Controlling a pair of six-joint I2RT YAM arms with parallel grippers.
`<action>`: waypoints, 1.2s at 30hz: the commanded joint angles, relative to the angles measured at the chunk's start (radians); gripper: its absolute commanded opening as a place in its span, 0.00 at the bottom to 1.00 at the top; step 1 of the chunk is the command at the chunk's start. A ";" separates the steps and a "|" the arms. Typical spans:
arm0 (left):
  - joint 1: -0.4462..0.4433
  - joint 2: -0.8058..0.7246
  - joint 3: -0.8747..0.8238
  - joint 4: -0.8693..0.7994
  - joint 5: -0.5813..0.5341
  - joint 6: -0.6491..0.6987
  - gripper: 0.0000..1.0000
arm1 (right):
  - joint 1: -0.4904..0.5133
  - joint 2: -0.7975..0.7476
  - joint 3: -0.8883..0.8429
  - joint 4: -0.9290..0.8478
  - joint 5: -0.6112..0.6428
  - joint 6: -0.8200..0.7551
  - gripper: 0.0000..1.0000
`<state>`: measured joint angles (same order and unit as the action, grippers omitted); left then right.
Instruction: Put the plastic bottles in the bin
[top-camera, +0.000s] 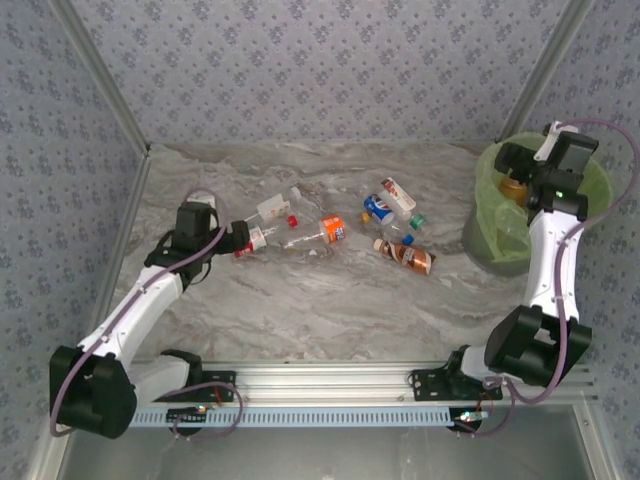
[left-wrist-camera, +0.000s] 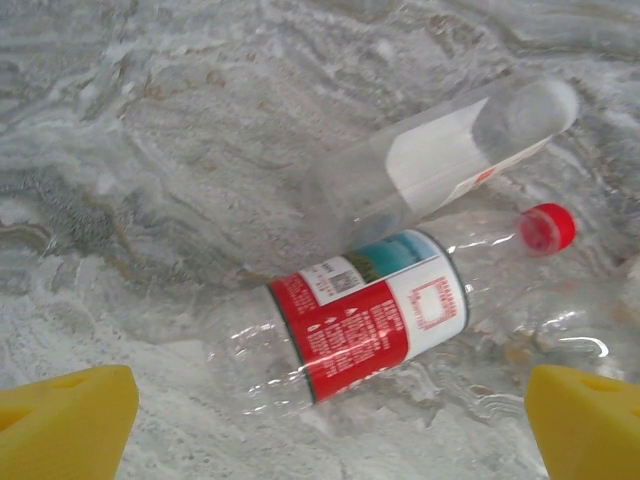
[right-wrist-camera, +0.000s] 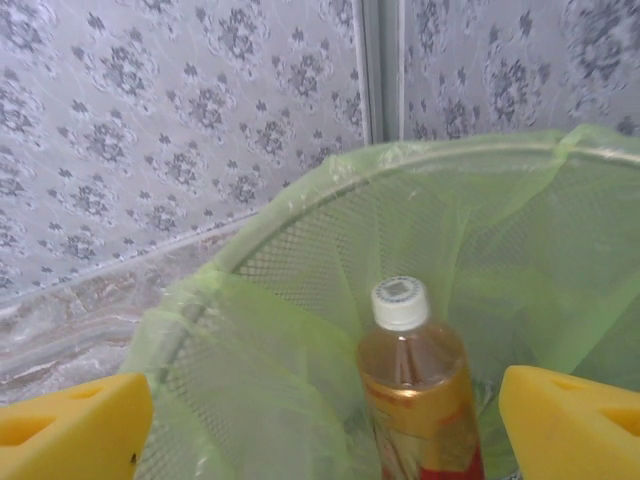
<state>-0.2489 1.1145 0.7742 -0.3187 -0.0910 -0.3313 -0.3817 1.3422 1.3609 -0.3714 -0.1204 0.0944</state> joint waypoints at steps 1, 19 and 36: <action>0.048 0.034 0.060 -0.051 0.069 0.015 0.99 | 0.004 -0.061 -0.021 -0.013 0.031 0.056 0.94; 0.171 0.324 0.162 0.056 0.306 -0.058 0.99 | 0.042 -0.253 -0.085 -0.045 -0.156 0.127 0.99; 0.102 0.465 0.151 0.103 0.315 0.161 0.99 | 0.256 -0.297 -0.160 -0.071 -0.130 -0.118 0.99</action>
<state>-0.1238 1.5749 0.9085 -0.2207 0.1768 -0.2302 -0.1333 1.0512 1.2079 -0.4450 -0.2871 0.0093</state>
